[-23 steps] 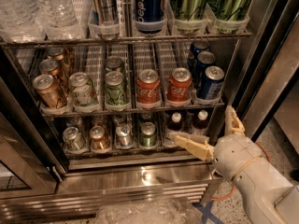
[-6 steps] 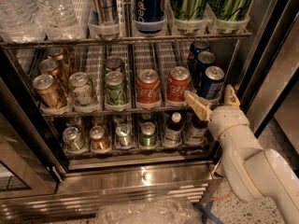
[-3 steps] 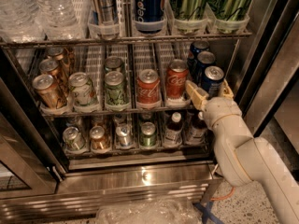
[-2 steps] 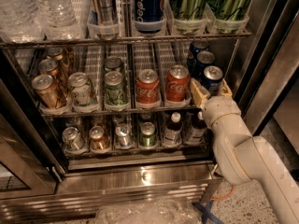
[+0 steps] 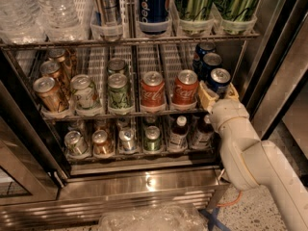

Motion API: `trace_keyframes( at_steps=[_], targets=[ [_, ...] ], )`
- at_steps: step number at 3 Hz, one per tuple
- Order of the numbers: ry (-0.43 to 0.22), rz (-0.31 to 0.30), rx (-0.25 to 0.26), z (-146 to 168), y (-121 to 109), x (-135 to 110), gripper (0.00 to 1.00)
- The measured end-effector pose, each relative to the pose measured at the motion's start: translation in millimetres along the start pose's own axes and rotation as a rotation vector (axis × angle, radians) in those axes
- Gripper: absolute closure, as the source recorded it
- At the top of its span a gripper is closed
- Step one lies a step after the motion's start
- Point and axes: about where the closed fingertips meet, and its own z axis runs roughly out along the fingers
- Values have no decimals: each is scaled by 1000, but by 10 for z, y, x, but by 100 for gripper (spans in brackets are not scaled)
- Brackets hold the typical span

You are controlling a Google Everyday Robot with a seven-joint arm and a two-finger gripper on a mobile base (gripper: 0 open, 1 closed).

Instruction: Pick pepsi can from middle shelf of fridge

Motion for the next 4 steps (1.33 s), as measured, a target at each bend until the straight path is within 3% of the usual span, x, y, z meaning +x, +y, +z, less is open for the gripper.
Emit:
trace_keyframes(
  at_steps=[1, 2, 4],
  targets=[
    [0, 0, 0, 0, 1, -2, 100],
    [9, -9, -25, -48, 21, -162, 100],
    [-21, -83, -112, -180, 75, -748, 100]
  ],
)
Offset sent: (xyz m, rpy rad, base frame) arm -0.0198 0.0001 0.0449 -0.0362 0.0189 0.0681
